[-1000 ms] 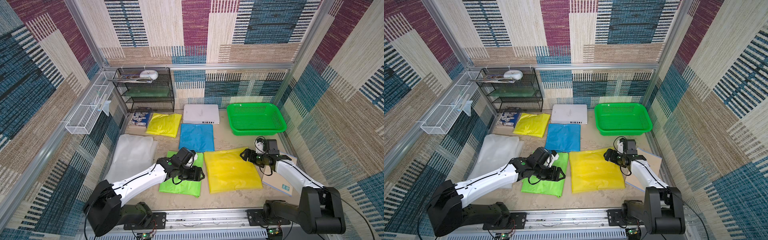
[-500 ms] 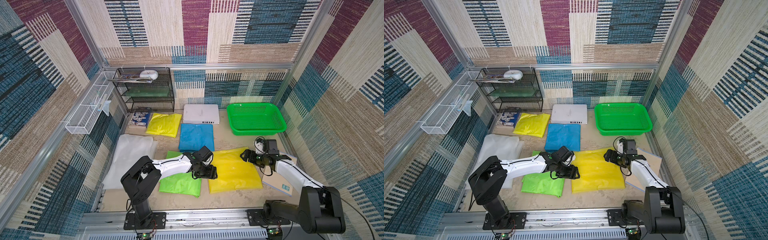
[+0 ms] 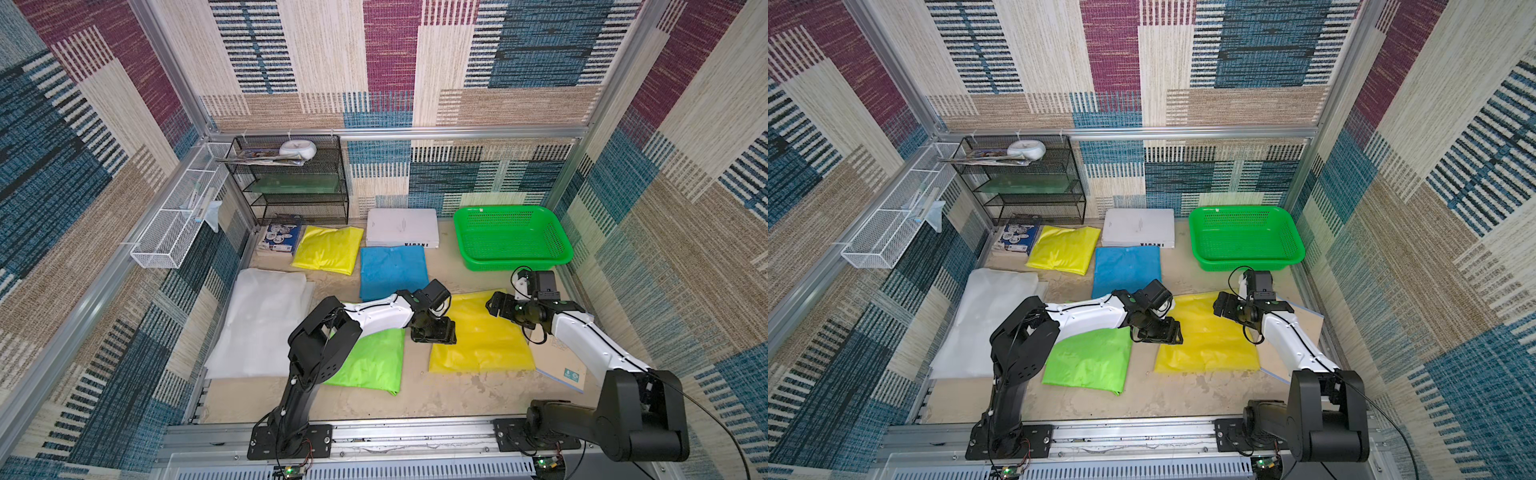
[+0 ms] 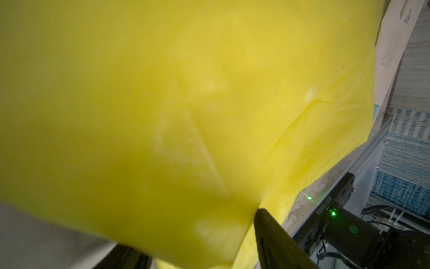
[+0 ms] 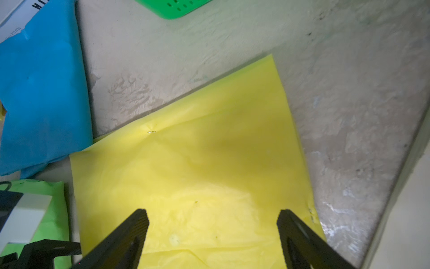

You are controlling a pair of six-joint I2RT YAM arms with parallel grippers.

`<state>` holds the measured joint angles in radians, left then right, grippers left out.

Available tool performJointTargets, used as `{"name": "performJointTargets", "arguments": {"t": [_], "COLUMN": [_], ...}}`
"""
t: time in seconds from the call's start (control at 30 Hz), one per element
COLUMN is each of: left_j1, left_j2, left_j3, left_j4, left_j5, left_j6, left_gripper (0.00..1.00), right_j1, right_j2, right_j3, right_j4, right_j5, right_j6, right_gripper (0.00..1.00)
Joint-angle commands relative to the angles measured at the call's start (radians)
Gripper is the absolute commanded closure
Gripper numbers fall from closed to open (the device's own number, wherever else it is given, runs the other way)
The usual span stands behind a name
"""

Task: Put the folded raincoat in the basket
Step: Adjust the raincoat at the center of the board.

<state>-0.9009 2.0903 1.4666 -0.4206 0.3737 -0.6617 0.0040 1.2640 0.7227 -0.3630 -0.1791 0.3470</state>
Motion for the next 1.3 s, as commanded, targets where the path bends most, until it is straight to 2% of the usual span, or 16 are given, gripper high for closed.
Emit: {"name": "performJointTargets", "arguments": {"t": [0.0, 0.1, 0.2, 0.37, 0.57, 0.77, 0.83, 0.97, 1.1, 1.27], "left_j1": [-0.013, -0.01, 0.02, 0.099, 0.2, 0.313, 0.333, 0.333, 0.322, 0.291], "left_j2": [0.051, 0.017, -0.054, -0.156, -0.186, -0.273, -0.301, -0.348, -0.39, -0.425], "left_j3": [0.081, 0.079, -0.007, -0.168, -0.238, -0.322, -0.341, -0.361, -0.355, -0.335], "left_j4": [-0.082, -0.132, -0.157, -0.119, -0.154, -0.156, -0.146, -0.076, -0.019, -0.054], "left_j5": [0.001, -0.062, -0.151, -0.181, -0.243, -0.245, -0.218, -0.089, 0.046, 0.076], "left_j6": [0.049, 0.088, 0.101, 0.094, 0.11, 0.132, 0.14, 0.135, 0.12, 0.135], "left_gripper": [0.31, 0.28, 0.27, 0.26, 0.26, 0.25, 0.26, 0.25, 0.24, 0.24], "right_j1": [-0.002, -0.003, -0.002, -0.001, 0.002, 0.004, 0.004, 0.004, -0.013, -0.085], "right_j2": [-0.001, 0.003, -0.003, 0.002, 0.0, 0.023, 0.034, 0.047, 0.059, 0.113], "right_j3": [0.016, 0.029, 0.027, 0.015, 0.015, 0.056, 0.08, 0.135, 0.19, 0.238], "right_j4": [-0.015, -0.022, -0.018, -0.002, 0.002, -0.004, 0.005, 0.034, 0.041, 0.087], "right_j5": [0.035, 0.02, -0.008, -0.078, -0.091, -0.101, -0.1, -0.075, 0.099, 0.073], "right_j6": [0.007, 0.006, -0.003, -0.002, 0.007, 0.016, 0.031, 0.097, 0.242, 0.372], "right_gripper": [0.08, 0.08, 0.08, 0.09, 0.11, 0.11, 0.11, 0.1, 0.06, 0.06]}}
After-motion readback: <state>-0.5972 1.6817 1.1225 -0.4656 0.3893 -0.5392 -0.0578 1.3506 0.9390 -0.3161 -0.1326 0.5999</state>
